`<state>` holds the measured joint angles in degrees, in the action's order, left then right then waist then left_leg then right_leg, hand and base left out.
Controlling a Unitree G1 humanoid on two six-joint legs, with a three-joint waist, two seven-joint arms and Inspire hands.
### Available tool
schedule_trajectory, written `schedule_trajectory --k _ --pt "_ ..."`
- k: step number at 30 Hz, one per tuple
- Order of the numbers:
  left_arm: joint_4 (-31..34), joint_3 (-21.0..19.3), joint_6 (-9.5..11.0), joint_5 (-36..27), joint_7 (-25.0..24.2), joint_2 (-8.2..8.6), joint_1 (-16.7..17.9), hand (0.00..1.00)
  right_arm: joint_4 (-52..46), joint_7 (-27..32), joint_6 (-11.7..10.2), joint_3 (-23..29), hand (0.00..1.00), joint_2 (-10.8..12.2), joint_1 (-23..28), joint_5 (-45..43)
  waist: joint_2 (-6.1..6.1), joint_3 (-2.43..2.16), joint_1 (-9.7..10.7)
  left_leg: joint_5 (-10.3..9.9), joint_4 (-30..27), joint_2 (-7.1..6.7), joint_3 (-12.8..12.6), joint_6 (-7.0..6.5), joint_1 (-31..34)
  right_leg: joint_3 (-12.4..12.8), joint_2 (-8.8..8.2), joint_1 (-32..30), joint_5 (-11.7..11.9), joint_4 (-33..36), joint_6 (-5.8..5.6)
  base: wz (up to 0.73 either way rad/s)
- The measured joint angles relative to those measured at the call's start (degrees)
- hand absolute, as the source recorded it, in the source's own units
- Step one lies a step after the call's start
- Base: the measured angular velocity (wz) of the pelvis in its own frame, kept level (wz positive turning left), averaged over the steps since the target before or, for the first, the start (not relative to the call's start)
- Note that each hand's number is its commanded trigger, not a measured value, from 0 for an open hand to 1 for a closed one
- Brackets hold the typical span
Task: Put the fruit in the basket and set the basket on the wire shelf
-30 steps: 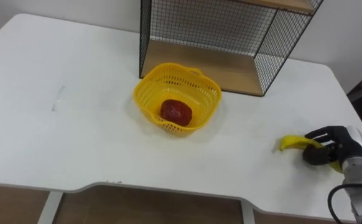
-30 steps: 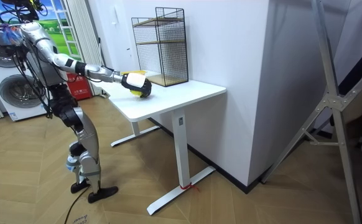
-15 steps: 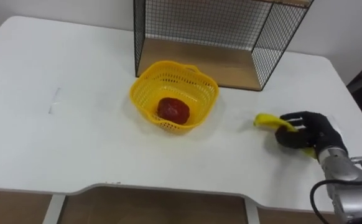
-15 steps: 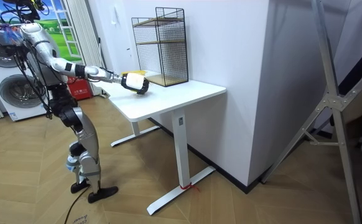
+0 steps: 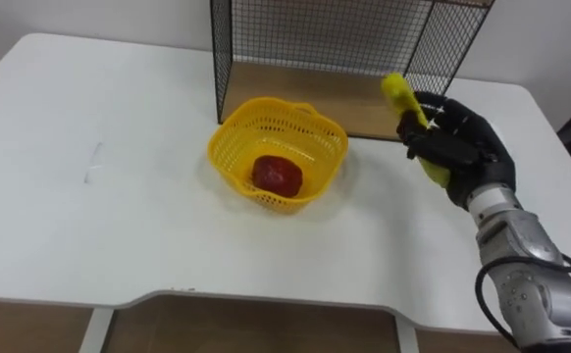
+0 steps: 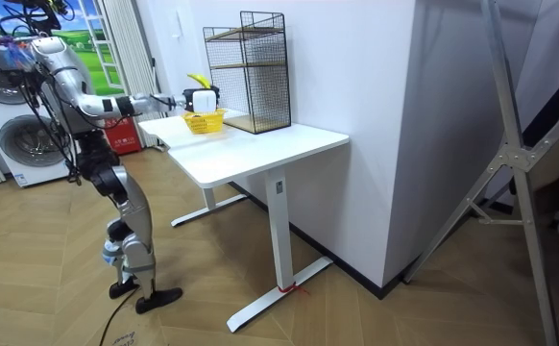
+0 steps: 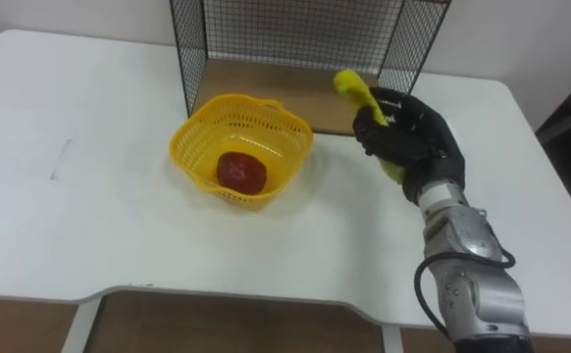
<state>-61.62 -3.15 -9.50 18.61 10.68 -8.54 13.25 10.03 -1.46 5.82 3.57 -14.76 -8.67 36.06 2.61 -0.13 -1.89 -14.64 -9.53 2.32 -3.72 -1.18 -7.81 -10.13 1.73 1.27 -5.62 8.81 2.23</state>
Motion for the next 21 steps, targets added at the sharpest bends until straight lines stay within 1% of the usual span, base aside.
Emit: schedule_trajectory --k 4,6,10,13,16,18,19,21 --pt "0.6 0.0 -0.3 0.3 -0.1 0.32 0.1 0.0 -1.3 0.1 0.0 0.0 1.0 0.0 -0.1 0.0 0.03 -0.03 -0.1 0.0 0.0 -0.11 0.5 0.0 0.6 -0.5 -0.09 -0.3 0.0 -0.1 0.0 0.08" --pt "0.6 0.0 -0.4 0.2 -0.1 0.38 0.4 0.0 -2.8 0.1 0.0 0.0 1.0 0.0 -0.3 -0.7 0.01 -0.08 -0.2 0.0 -0.2 -0.1 0.7 0.02 0.5 -0.8 0.25 -0.1 0.0 -0.1 0.02 0.05" --pt "0.6 0.1 -0.4 0.2 -0.1 1.08 0.5 0.0 -4.4 0.9 0.0 -0.4 1.0 0.0 -1.0 -1.7 -0.16 0.01 -0.3 0.0 -0.2 -0.04 0.7 0.02 0.4 -0.8 0.23 -0.1 0.0 -0.1 0.02 0.0" --pt "0.9 0.2 -0.5 0.2 -0.1 1.11 0.3 0.0 -4.4 1.5 0.0 -2.0 1.0 0.0 -2.1 -6.2 -0.14 0.0 -0.3 0.0 -0.2 -0.02 0.7 0.02 0.4 -0.9 0.23 -0.1 0.0 0.0 0.02 0.0" --pt "0.9 0.2 -0.6 0.2 -0.2 1.05 0.0 0.0 -4.8 0.9 0.1 -3.5 1.0 -0.2 -3.5 -11.7 -0.07 -0.03 -0.3 0.0 -0.2 0.03 0.7 0.03 0.5 -0.8 -0.12 -0.2 0.0 0.0 0.02 -0.01" --pt "1.0 0.6 -1.2 0.2 -0.3 1.06 0.0 0.0 -4.8 0.7 0.2 -4.5 1.0 -0.3 -5.2 -15.4 0.07 -0.02 -0.3 0.0 -0.2 -0.06 0.5 0.03 0.5 -0.6 -0.1 -0.3 0.0 0.1 0.02 -0.05" --pt "1.0 0.9 -1.9 0.2 -0.3 1.06 0.0 0.0 -4.8 0.3 0.5 -4.9 1.0 -0.1 -6.2 -17.6 0.25 -0.05 -0.3 0.0 -0.2 -0.07 0.4 0.03 0.5 -0.5 -0.08 -0.3 0.0 0.1 0.02 -0.03" --pt "1.0 1.2 -2.6 0.2 -0.4 1.03 -0.3 0.0 -4.8 -0.7 1.1 -5.1 1.0 0.0 -7.6 -21.4 0.84 -0.16 -1.2 0.0 -0.2 -0.09 0.3 0.03 0.5 -0.4 0.06 -0.3 0.0 0.0 0.02 0.0"
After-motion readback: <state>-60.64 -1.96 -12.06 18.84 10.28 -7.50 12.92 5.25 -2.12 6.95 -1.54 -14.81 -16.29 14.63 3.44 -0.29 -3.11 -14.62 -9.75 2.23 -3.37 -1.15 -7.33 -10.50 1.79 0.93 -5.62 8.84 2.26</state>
